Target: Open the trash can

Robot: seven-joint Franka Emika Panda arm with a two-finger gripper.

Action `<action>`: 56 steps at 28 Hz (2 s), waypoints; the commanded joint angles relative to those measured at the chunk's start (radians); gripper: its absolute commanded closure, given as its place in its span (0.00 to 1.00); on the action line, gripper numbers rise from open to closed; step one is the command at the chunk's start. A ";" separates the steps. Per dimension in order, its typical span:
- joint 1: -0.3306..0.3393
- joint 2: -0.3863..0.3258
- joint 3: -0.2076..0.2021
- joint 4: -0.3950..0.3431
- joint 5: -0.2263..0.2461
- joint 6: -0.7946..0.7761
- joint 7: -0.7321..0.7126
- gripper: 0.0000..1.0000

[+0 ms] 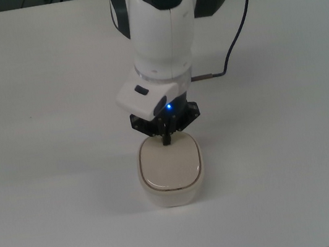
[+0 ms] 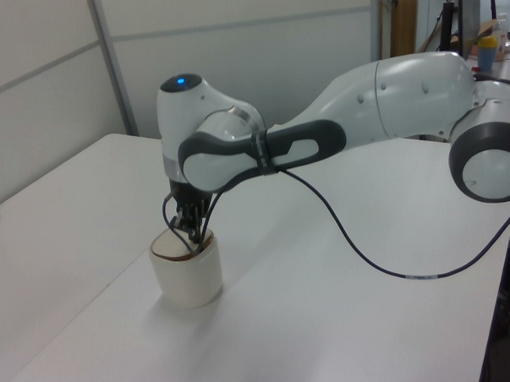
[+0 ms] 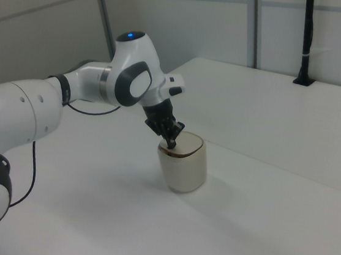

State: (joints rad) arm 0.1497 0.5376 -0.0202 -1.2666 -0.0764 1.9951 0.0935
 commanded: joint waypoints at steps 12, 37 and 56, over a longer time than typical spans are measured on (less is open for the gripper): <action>-0.041 -0.240 -0.026 -0.022 0.027 -0.346 -0.008 0.69; -0.095 -0.284 -0.081 -0.004 0.014 -0.481 -0.170 0.00; -0.099 -0.286 -0.079 -0.004 0.017 -0.484 -0.161 0.00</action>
State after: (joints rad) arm 0.0520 0.2728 -0.0940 -1.2596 -0.0687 1.5244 -0.0507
